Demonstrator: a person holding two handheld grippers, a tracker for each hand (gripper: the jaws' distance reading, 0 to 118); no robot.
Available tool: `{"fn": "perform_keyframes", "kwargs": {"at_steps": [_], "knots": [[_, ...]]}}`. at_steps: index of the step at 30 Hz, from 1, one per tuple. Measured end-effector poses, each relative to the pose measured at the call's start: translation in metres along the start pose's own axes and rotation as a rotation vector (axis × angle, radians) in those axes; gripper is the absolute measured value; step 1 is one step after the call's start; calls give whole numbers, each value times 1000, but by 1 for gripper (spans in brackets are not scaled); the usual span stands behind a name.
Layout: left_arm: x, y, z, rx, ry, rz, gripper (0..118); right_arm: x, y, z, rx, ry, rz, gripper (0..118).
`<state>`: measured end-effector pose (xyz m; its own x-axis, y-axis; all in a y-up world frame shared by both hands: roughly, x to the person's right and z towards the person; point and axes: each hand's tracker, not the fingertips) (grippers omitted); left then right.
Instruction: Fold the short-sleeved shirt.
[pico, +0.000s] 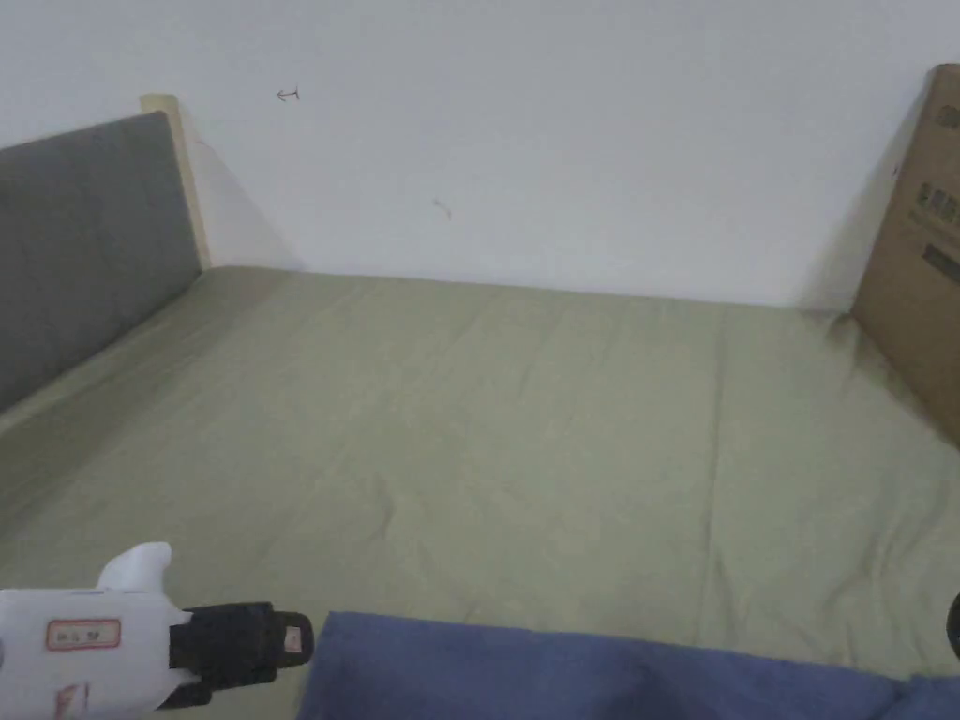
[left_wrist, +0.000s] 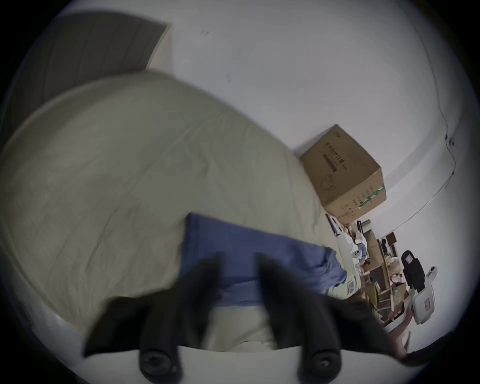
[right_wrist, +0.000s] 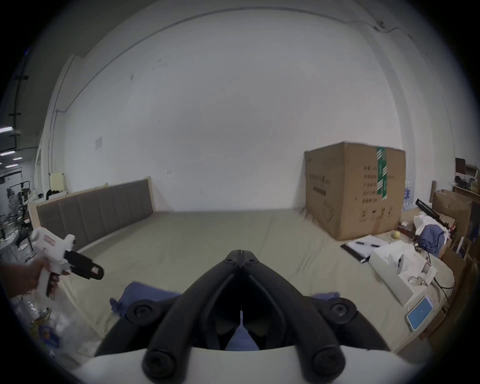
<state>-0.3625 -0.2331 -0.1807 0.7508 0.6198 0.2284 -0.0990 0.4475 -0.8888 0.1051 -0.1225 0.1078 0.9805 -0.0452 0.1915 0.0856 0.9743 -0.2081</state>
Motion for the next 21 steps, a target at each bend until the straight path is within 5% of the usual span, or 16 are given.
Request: {"fn": "perform_keyframes", "kwargs": {"at_steps": [2, 3, 9, 14, 18, 19, 21], "knots": [[-18, -3, -21, -127, -73, 0, 101, -8, -6, -14, -75, 18, 53, 0], [-29, -4, -28, -152, -165, 41, 118, -12, -9, -19, -104, 11, 85, 0], [-71, -2, -89, -264, -375, 325, 118, -29, -20, -40, -161, 87, 151, 0], [-75, 1, -126, -314, -565, 297, 118, -40, -25, -55, -198, 102, 196, 0], [-50, 0, -144, -293, -505, 287, 115, -44, -30, -62, -212, 112, 177, 0], [-46, 1, -142, -278, -476, 251, 100, -44, -31, -62, -218, 116, 165, 0], [-39, 0, -142, -250, -290, 184, 6, -44, -33, -63, -230, 126, 135, 0]]}}
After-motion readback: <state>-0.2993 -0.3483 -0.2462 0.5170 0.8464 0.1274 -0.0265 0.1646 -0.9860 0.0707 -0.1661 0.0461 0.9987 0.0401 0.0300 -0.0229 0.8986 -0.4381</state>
